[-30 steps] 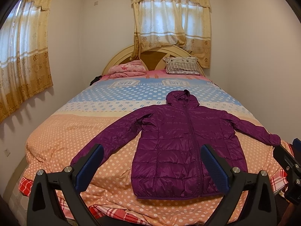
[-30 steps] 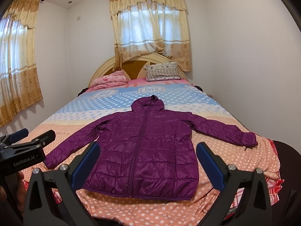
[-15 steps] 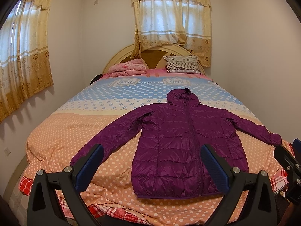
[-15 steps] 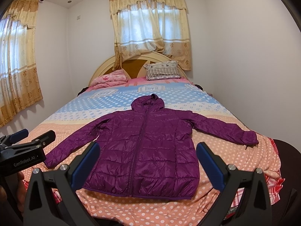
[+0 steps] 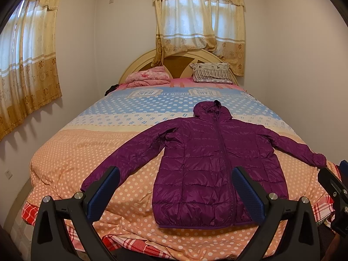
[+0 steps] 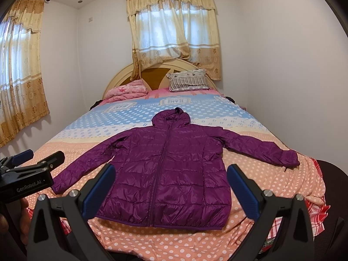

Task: Fold large clothes

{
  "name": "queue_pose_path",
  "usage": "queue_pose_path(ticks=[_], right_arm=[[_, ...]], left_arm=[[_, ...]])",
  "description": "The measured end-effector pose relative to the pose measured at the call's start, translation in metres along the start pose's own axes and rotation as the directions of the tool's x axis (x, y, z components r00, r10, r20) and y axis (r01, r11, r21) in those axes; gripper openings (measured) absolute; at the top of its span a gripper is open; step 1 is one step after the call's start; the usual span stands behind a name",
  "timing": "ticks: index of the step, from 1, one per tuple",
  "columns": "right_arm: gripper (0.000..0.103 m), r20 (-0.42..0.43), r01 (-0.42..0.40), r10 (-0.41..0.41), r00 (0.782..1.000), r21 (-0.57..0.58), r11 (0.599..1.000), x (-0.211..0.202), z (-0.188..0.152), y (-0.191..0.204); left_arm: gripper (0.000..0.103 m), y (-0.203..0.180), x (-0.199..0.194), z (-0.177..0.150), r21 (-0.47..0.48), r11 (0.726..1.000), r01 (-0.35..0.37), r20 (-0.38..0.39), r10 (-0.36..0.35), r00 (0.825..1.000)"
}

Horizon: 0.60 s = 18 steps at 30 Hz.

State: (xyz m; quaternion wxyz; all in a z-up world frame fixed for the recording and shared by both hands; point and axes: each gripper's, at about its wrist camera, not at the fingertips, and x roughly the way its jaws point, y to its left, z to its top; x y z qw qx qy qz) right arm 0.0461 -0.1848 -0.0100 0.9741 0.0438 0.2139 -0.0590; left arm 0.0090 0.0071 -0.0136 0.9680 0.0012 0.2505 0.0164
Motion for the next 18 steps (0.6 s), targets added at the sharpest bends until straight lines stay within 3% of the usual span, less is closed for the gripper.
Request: queue_pose_path(ticks=[18], right_arm=[[0.103,-0.005,-0.001,0.001,1.000,0.005,1.000,0.0013,-0.0013,0.0012]], left_arm=[[0.102,0.0002,0.0013,-0.0016,-0.001,1.000,0.001,-0.004,-0.001,1.000]])
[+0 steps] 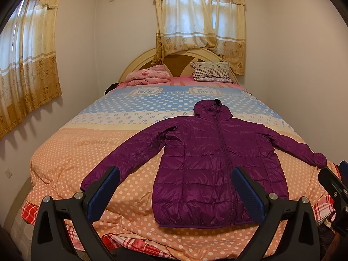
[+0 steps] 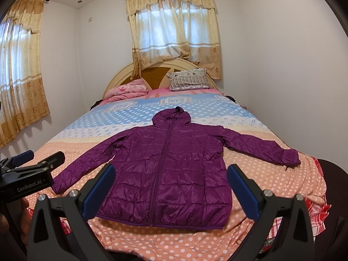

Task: Fold large clothes

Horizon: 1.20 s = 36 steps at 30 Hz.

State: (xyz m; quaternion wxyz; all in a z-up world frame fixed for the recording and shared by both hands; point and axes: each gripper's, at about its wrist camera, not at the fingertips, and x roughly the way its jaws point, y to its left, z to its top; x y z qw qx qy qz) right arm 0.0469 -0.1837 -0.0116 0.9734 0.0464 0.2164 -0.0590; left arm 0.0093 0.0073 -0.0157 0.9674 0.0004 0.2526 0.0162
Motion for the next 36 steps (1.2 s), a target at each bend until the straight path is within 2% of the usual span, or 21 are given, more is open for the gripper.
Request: queue_pose_path(ticks=[10,16,21,27,29,32,36], right_arm=[[0.103,-0.018,-0.009,0.009,1.000,0.009,1.000,0.009,-0.006,-0.003],[0.103,-0.065,-0.016,0.018,0.998,0.030,0.999,0.031,-0.012,-0.020],[0.103,-0.108,0.004,0.005,0.994,0.077,0.997,0.060,-0.023,-0.051],[0.103,-0.164,0.117,-0.096,0.982,0.123,0.985,0.099,-0.028,-0.104],[0.103,-0.187,0.146,-0.114,0.976,0.170,0.974,0.113,-0.027,-0.130],[0.102,-0.204,0.245,-0.209,0.956,0.166,0.955,0.135,-0.021,-0.166],[0.091,-0.274,0.348,-0.286,0.918,0.214,0.913,0.164,-0.015,-0.231]], left_arm=[[0.102,0.000,0.009,-0.006,0.006,1.000,-0.004,-0.015,0.004,1.000],[0.102,0.003,0.030,-0.008,0.009,1.000,-0.014,-0.051,0.015,0.999],[0.102,-0.002,0.058,-0.012,0.043,0.999,-0.007,-0.077,0.010,0.997],[0.102,-0.019,0.103,-0.010,0.105,0.994,0.012,-0.092,-0.002,0.996],[0.102,-0.029,0.123,-0.006,0.147,0.989,0.007,-0.086,0.006,0.996],[0.102,-0.040,0.154,0.000,0.181,0.983,0.009,-0.082,0.006,0.997],[0.102,-0.049,0.196,0.011,0.207,0.978,0.008,-0.096,0.012,0.995]])
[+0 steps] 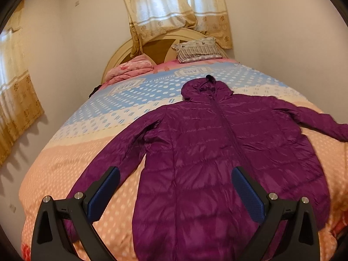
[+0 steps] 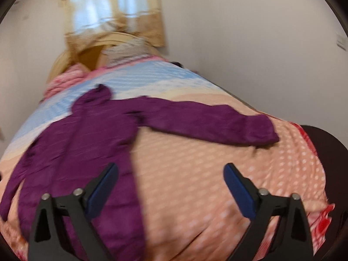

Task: Fold large clothes
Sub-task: 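Grasp the cuff of the purple jacket sleeve with the right tool, then fold the held sleeve across the jacket body and open the right tool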

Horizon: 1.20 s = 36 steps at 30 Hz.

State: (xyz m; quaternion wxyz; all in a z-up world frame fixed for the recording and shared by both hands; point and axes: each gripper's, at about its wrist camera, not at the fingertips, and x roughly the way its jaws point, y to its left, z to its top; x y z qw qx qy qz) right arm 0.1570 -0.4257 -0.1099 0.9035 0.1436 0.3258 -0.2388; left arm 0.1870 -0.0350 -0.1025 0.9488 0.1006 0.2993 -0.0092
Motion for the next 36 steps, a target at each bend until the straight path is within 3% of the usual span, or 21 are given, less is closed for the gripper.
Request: queue_pose_path(ticks=[5,11,17,20,21,24,28,36], right_arm=[[0.084,-0.064,0.154,-0.147,0.987,0.127,0.980,0.039,0.033,-0.065],[0.071,-0.166,0.302,-0.270,0.948,0.212,0.930,0.073,0.051,-0.114],[0.053,-0.276,0.291,-0.229,0.934,0.212,0.933,0.110,0.049,-0.132],[0.019,-0.278,0.264,-0.200,0.940,0.218,0.940,0.116,0.044,-0.138],[0.014,-0.269,0.253,-0.194,0.944,0.208,0.945,0.115,0.045,-0.136],[0.011,-0.204,0.205,-0.169,0.964,0.170,0.964,0.109,0.054,-0.120],[0.010,-0.108,0.121,-0.114,0.988,0.066,0.990,0.086,0.074,-0.065],[0.010,-0.048,-0.063,0.058,0.997,-0.090,0.994,0.090,0.091,0.059]], left_arm=[[0.102,0.001,0.046,0.018,0.006,0.999,-0.031,-0.011,0.032,0.999],[0.102,0.004,0.102,0.029,0.024,0.997,-0.076,-0.053,0.077,0.996],[0.102,0.014,0.158,0.029,0.007,0.993,-0.115,-0.128,0.115,0.985],[0.102,0.017,0.173,0.024,0.012,0.992,-0.130,-0.155,0.130,0.979],[0.102,0.020,0.177,0.022,0.008,0.991,-0.134,-0.162,0.134,0.978],[0.102,0.025,0.183,0.019,-0.002,0.992,-0.126,-0.179,0.124,0.976],[0.102,0.029,0.186,0.022,-0.005,0.992,-0.128,-0.170,0.126,0.977],[0.102,0.046,0.187,0.037,-0.034,0.989,-0.141,-0.151,0.135,0.979]])
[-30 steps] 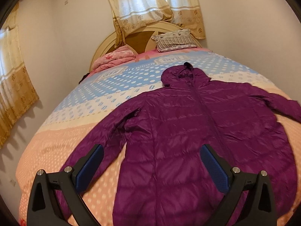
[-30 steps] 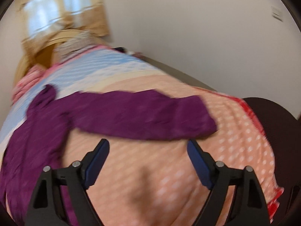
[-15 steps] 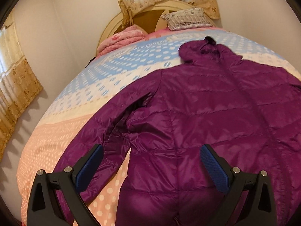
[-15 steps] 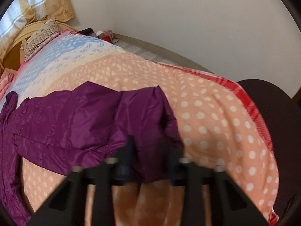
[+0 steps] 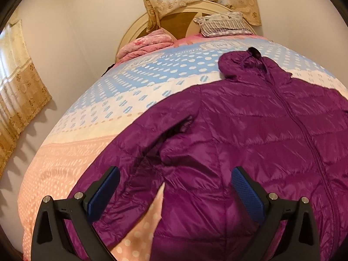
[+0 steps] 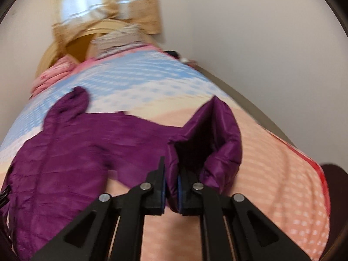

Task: Fold large clothes
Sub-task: 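Fold the held sleeve across the jacket body and open the right tool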

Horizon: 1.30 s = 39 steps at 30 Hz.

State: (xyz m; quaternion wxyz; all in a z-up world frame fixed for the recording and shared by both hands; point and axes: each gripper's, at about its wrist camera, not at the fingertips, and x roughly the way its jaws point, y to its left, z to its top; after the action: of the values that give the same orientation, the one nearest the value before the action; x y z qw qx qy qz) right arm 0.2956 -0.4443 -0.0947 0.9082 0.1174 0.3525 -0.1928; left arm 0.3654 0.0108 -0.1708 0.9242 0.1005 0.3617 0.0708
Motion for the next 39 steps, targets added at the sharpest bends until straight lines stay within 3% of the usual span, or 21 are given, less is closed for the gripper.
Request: queue_pose_path(ticks=[10,16,17,18,19,20,21,26,28,32,36,39], right_arm=[[0.010,-0.025,-0.217,0.216,0.976,-0.190,0.958,0.041,-0.021,0.155],[0.012,-0.084,-0.316,0.305,0.949,-0.225,0.922,0.058,-0.046,0.214],[0.017,-0.106,-0.329,0.313,0.944,-0.231,0.916,0.061,-0.051,0.219],[0.028,-0.116,-0.336,0.317,0.941,-0.237,0.912,0.061,-0.054,0.221],[0.043,-0.121,-0.344,0.323,0.939,-0.245,0.907,0.058,-0.057,0.222],[0.073,-0.112,-0.358,0.340,0.934,-0.253,0.899,0.050,-0.060,0.220],[0.083,-0.086,-0.368,0.358,0.930,-0.260,0.893,0.038,-0.062,0.214],[0.083,-0.033,-0.361,0.367,0.929,-0.291,0.886,-0.012,-0.063,0.172],[0.083,0.000,-0.322,0.335,0.942,-0.276,0.906,-0.021,-0.059,0.149],[0.083,0.060,-0.069,0.088,0.994,-0.261,0.963,-0.006,-0.051,0.099],[0.084,0.061,0.093,-0.082,0.995,-0.215,0.972,0.020,-0.054,0.052],[0.084,0.040,0.107,-0.102,0.994,-0.170,0.980,0.032,-0.060,0.026]], left_arm=[[0.102,0.024,0.000,0.001,-0.037,0.999,-0.023,-0.006,0.023,1.000],[0.102,0.030,0.000,0.000,-0.027,0.998,-0.055,-0.013,0.055,0.998],[0.102,0.030,0.000,0.001,-0.025,0.998,-0.057,-0.014,0.057,0.998],[0.102,0.029,-0.002,0.002,-0.021,0.998,-0.059,-0.013,0.059,0.998],[0.102,0.028,-0.003,0.002,-0.015,0.998,-0.062,-0.010,0.062,0.998],[0.102,0.027,-0.005,0.003,-0.009,0.998,-0.063,-0.005,0.063,0.998],[0.102,0.025,-0.008,0.005,-0.006,0.998,-0.060,0.001,0.060,0.998],[0.102,0.003,-0.017,0.018,-0.006,1.000,-0.022,0.017,0.022,1.000],[0.102,-0.012,-0.022,0.025,-0.003,1.000,0.020,0.023,-0.020,1.000],[0.102,-0.063,-0.031,0.039,0.036,0.991,0.127,0.028,-0.128,0.991],[0.102,-0.114,-0.038,0.049,0.060,0.971,0.230,0.015,-0.231,0.973],[0.102,-0.144,-0.040,0.058,0.059,0.955,0.289,0.012,-0.290,0.957]])
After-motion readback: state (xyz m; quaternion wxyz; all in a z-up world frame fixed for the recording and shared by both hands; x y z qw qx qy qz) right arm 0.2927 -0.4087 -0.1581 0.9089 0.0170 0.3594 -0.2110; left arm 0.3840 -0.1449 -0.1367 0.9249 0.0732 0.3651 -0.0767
